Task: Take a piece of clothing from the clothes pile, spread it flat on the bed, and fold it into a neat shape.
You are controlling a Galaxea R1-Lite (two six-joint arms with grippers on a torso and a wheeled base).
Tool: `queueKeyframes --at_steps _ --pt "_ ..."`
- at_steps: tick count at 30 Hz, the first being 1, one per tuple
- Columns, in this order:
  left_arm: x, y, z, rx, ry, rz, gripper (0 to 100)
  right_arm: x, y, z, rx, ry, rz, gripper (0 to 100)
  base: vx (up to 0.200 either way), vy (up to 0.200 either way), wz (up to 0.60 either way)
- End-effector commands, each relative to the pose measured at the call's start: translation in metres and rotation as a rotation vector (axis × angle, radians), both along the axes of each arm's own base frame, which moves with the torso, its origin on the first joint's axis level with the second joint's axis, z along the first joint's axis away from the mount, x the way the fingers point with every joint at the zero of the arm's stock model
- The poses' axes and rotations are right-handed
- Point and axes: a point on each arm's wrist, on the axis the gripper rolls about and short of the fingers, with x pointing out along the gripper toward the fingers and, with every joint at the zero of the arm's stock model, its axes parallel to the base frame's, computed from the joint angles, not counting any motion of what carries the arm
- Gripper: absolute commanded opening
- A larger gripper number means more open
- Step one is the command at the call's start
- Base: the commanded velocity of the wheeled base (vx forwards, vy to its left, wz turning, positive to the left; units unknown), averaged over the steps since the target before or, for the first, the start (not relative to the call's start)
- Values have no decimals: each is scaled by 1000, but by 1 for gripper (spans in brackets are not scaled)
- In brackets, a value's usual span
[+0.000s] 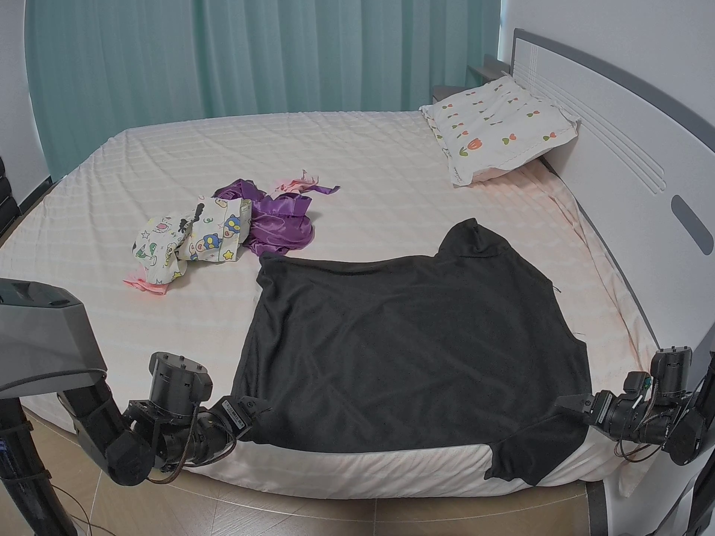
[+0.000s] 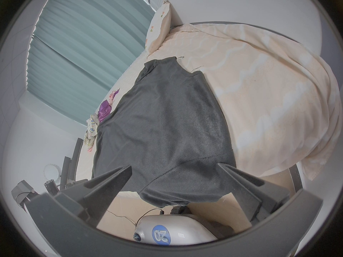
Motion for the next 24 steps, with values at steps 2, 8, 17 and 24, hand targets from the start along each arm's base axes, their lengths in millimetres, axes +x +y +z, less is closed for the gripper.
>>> queueKeyframes --at_steps 2,8,17,24 --pt "0 -2 -12 18 39 -8 100 -4 -1 -2 1 18 -7 100 0 0 0" --pt "-2 -2 -11 18 38 -5 100 -4 -1 -1 1 16 -7 100 0 0 0" --pt "-9 3 -13 78 43 53 0 -4 -2 -2 -3 20 -9 100 0 0 0" --pt "-19 10 9 42 -24 112 0 8 -12 -1 -30 -31 -31 100 0 0 0"
